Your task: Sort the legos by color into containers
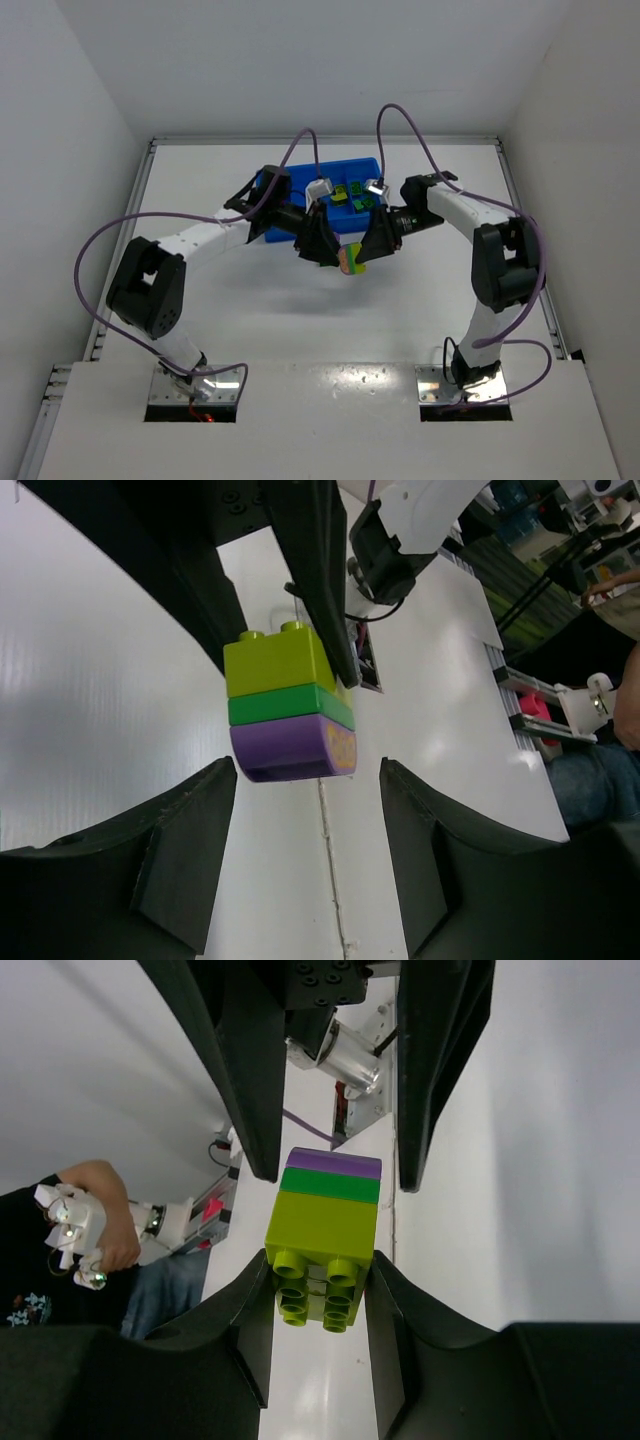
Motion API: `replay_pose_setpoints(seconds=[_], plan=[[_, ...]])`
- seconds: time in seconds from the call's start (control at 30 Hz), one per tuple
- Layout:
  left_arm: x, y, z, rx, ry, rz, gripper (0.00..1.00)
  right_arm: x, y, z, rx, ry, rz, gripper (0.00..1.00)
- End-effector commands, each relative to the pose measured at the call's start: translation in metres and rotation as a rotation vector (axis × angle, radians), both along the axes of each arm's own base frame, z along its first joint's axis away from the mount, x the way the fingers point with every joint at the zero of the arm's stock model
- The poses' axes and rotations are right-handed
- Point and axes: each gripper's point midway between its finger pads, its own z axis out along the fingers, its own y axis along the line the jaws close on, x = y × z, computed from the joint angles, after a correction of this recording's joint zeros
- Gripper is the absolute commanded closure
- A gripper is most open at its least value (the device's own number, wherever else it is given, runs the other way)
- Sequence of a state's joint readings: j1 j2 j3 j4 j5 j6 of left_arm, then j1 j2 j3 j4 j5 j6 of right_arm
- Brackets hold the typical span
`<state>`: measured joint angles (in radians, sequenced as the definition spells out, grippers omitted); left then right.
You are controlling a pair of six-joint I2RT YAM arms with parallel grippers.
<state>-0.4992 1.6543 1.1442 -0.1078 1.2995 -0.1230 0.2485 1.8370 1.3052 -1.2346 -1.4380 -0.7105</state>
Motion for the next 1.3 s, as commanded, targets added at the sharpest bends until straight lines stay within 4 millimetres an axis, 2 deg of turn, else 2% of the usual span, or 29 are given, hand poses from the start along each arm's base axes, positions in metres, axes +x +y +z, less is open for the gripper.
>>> replay_pose_setpoints(seconds=[0.0, 0.1, 0.23, 0.27, 0.3, 0.37, 0.4, 0.43, 0.53, 0.63, 0.67, 0.73, 0.77, 0.87, 0.9, 0.93, 0.97, 1.0, 1.03, 1.07, 1.1, 1.17, 1.27], plan=[[-0.009, -0.008, 0.016, -0.059, -0.051, -0.071, 0.35, 0.006, 0.006, 0.011, 0.053, -0.089, 0.013, 0.9], [-0.009, -0.011, 0.013, -0.048, -0.057, -0.06, 0.41, 0.007, 0.009, 0.01, 0.056, -0.098, 0.023, 0.9], [-0.01, -0.015, 0.012, -0.035, -0.054, -0.054, 0.54, 0.006, 0.009, 0.01, 0.054, -0.089, 0.023, 0.9], [-0.012, -0.017, 0.011, -0.028, -0.048, -0.054, 0.71, 0.006, 0.009, 0.01, 0.054, -0.089, 0.023, 0.9], [-0.011, -0.017, 0.01, -0.024, -0.05, -0.046, 0.8, 0.006, 0.009, 0.01, 0.054, -0.089, 0.023, 0.9], [-0.013, -0.015, 0.005, -0.012, -0.043, -0.037, 0.95, 0.006, 0.006, 0.015, 0.05, -0.112, 0.015, 0.9], [-0.013, -0.015, 0.001, -0.003, -0.038, -0.028, 0.98, 0.005, 0.005, 0.012, 0.047, -0.102, 0.014, 0.9], [-0.015, -0.013, 0.005, -0.007, -0.061, -0.021, 1.0, 0.01, -0.001, 0.016, 0.052, -0.126, -0.01, 0.9], [-0.022, -0.007, -0.004, 0.01, -0.067, -0.005, 1.0, 0.014, -0.016, 0.021, 0.047, -0.161, -0.059, 0.9], [-0.031, 0.002, -0.01, 0.024, -0.091, 0.016, 1.0, 0.025, -0.041, 0.031, 0.054, -0.187, -0.158, 0.91], [-0.031, 0.003, -0.011, 0.03, -0.108, 0.03, 1.0, 0.032, -0.055, 0.03, 0.049, -0.192, -0.215, 0.91], [-0.028, 0.008, -0.019, 0.066, -0.14, 0.091, 1.0, 0.032, -0.068, 0.034, 0.056, -0.195, -0.266, 0.91], [-0.021, 0.009, -0.018, 0.084, -0.168, 0.134, 1.0, 0.035, -0.076, 0.034, 0.053, -0.195, -0.3, 0.91], [0.037, 0.025, -0.025, 0.228, -0.309, 0.436, 1.0, 0.033, -0.081, 0.033, 0.053, -0.215, -0.319, 0.91], [0.063, 0.035, -0.016, 0.258, -0.343, 0.551, 1.0, 0.033, -0.081, 0.033, 0.053, -0.215, -0.319, 0.91], [0.08, 0.041, -0.01, 0.284, -0.379, 0.631, 1.0, 0.033, -0.081, 0.033, 0.053, -0.215, -0.319, 0.91], [0.109, 0.059, -0.024, 0.391, -0.388, 0.763, 1.0, 0.033, -0.081, 0.033, 0.053, -0.215, -0.319, 0.91], [0.133, 0.071, -0.017, 0.456, -0.429, 0.869, 1.0, 0.033, -0.081, 0.033, 0.053, -0.215, -0.319, 0.91], [0.137, 0.069, -0.016, 0.463, -0.425, 0.868, 1.0, 0.034, -0.082, 0.035, 0.054, -0.226, -0.319, 0.91], [0.154, 0.08, -0.017, 0.516, -0.458, 0.949, 1.0, 0.034, -0.082, 0.035, 0.054, -0.226, -0.319, 0.91], [0.164, 0.084, -0.026, 0.558, -0.458, 0.981, 1.0, 0.033, -0.082, 0.036, 0.053, -0.215, -0.319, 0.91], [0.186, 0.099, -0.024, 0.596, -0.477, 1.072, 1.0, 0.034, -0.082, 0.034, 0.052, -0.206, -0.319, 0.91], [0.211, 0.106, -0.037, 0.632, -0.456, 1.115, 1.0, 0.033, -0.082, 0.034, 0.044, -0.216, -0.318, 0.91]])
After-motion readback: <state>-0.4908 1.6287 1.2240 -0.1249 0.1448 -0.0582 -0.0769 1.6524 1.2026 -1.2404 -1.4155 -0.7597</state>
